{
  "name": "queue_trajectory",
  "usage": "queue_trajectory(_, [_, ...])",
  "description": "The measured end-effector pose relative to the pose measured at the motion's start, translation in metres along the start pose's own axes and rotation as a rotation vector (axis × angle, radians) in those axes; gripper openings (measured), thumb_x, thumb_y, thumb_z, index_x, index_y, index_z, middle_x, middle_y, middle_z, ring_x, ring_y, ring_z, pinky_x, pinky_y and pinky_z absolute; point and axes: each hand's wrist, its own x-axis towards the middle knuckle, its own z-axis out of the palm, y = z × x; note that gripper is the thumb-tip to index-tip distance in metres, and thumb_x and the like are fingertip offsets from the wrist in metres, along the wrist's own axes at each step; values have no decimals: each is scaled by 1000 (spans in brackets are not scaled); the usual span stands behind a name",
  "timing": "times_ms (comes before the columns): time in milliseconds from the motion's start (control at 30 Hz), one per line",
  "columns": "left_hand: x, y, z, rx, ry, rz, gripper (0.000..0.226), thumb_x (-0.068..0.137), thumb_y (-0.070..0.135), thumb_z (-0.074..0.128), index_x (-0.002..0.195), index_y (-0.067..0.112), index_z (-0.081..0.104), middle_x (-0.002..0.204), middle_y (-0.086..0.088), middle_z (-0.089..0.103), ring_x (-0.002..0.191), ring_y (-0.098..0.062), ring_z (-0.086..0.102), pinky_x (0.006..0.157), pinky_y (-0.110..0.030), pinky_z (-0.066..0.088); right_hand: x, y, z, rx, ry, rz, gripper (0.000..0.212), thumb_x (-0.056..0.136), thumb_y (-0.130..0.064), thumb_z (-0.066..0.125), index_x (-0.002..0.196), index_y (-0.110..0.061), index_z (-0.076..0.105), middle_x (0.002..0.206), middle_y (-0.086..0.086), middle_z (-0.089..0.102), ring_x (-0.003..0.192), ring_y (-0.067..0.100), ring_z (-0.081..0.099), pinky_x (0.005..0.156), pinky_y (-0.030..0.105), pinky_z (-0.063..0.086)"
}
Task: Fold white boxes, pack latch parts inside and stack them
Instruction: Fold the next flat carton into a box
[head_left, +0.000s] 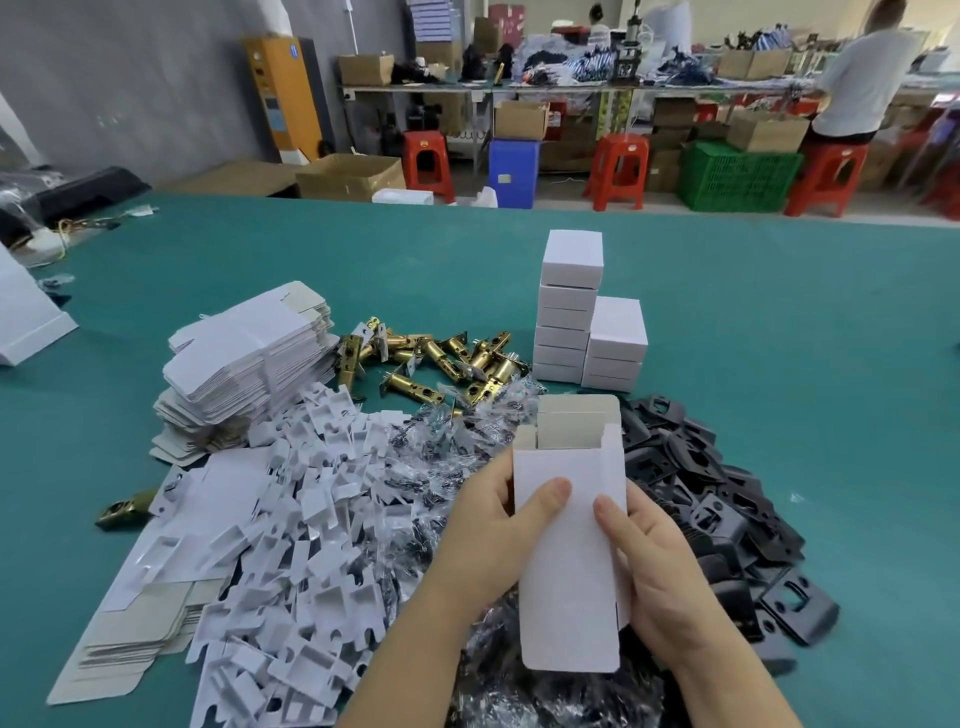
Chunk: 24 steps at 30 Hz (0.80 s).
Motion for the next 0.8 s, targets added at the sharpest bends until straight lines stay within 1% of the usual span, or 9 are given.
queue_trajectory(67, [1,1,0,2,-8,15,28,89,32,74,115,42,69,111,6,76,99,-16,74,74,-32,62,0,-1,0,-54,32,-47,60,79,-42,81,134,-26,63,122,13,73,105,32,73,77,39,62])
queue_trajectory(133, [2,1,-2,-4,-10,29,37,87,31,76,121,43,66,113,8,76,101,-15,74,74,-31,62,0,-1,-1,-107,68,-102,69,78,-42,78,142,-36,53,118,10,75,102,29,74,74,37,63])
queue_trajectory(200, [3,2,-4,-27,-12,17,49,84,34,78,129,42,60,116,8,75,104,-15,73,77,-33,62,0,0,-3,-125,55,-121,69,81,-42,74,143,-54,45,119,13,74,103,33,73,79,45,63])
queue_trajectory(267, [4,3,-7,-62,-8,-18,63,82,39,78,137,44,49,117,7,76,104,-17,74,79,-36,63,-1,1,-5,-132,33,-114,65,87,-39,68,141,-64,42,122,13,73,106,36,72,84,50,62])
queue_trajectory(400, [3,1,-13,-85,-36,-37,78,88,34,74,151,46,31,117,2,76,104,-21,74,79,-35,62,-3,1,-8,-182,4,-100,57,91,-30,63,141,-55,50,125,6,72,108,29,72,83,41,61])
queue_trajectory(500, [2,-1,-16,-93,-102,-42,83,91,34,73,154,51,21,120,1,75,106,-22,74,79,-33,61,-6,-3,-9,-209,2,-87,48,89,-29,67,133,-46,59,116,4,75,98,25,73,75,38,62])
queue_trajectory(600, [3,-3,-16,-97,-115,-25,79,88,40,75,149,58,28,121,0,75,106,-24,73,79,-36,62,-8,-5,-8,-202,2,-87,36,89,-26,68,123,-39,65,108,7,75,95,24,73,70,35,61])
queue_trajectory(700, [5,-5,-18,-46,-39,25,68,84,40,78,141,53,43,120,1,74,108,-23,72,84,-43,62,-8,-4,-8,-193,-4,-85,30,95,-17,68,119,-35,66,108,9,75,98,26,73,71,35,61])
queue_trajectory(800, [6,-5,-21,-8,0,47,44,83,35,77,125,41,64,115,5,74,103,-16,72,78,-34,61,-7,-3,-9,-190,-2,-78,33,93,-14,67,120,-32,66,112,14,74,101,29,72,73,38,62])
